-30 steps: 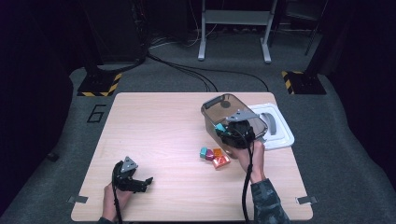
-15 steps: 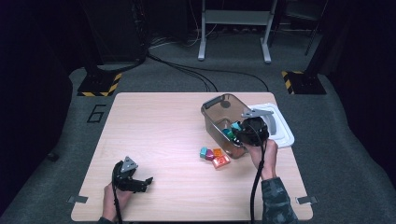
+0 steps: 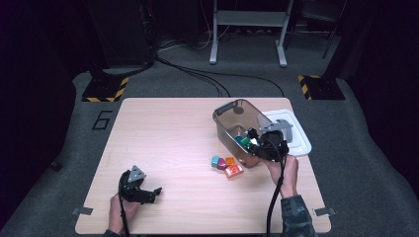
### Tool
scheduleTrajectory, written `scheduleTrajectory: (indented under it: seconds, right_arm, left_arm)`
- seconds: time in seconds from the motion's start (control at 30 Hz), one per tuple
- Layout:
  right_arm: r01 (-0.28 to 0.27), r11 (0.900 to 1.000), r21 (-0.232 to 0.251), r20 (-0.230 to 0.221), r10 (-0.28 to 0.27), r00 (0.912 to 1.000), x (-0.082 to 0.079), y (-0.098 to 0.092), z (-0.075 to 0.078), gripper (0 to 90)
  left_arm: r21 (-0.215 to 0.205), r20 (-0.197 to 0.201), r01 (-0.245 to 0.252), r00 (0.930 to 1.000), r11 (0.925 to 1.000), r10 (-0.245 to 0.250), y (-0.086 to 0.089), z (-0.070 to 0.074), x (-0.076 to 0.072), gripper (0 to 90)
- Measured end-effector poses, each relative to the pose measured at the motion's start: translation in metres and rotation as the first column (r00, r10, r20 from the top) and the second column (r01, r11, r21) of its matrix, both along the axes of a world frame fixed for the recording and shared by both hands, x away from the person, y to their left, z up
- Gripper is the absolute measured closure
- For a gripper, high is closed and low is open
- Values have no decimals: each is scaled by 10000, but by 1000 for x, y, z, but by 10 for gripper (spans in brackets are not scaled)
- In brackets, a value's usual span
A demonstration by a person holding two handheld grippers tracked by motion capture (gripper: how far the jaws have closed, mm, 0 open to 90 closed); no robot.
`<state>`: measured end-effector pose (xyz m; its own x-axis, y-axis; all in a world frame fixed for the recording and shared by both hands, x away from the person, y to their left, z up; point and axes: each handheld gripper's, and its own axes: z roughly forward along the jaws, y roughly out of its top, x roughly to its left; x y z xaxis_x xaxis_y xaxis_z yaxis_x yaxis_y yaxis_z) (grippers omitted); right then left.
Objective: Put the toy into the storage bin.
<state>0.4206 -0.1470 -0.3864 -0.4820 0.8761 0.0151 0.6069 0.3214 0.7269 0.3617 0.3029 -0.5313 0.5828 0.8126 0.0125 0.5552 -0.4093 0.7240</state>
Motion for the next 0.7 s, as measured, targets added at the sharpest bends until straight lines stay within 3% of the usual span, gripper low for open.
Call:
scheduleTrajectory:
  seconds: [0.43,0.5,0.6,0.7]
  right_arm:
    - [53,9999,-161,-167,-56,9998,-10,-1,3,660]
    - [137,9996,-241,-163,-141,9998,-12,-1,2,630]
    - [202,9996,-196,-54,-203,9998,-17,-3,0,502]
    - [263,9995,-178,-26,-263,9997,-18,-4,0,477]
  left_arm:
    - [8,5,17,10000,10000,-17,0,0,0,25]
    - [-67,-35,-25,10000,10000,25,0,0,0,25]
    - [14,-46,29,10000,10000,-29,0,0,0,26]
    - [17,-45,29,10000,10000,-29,0,0,0,26]
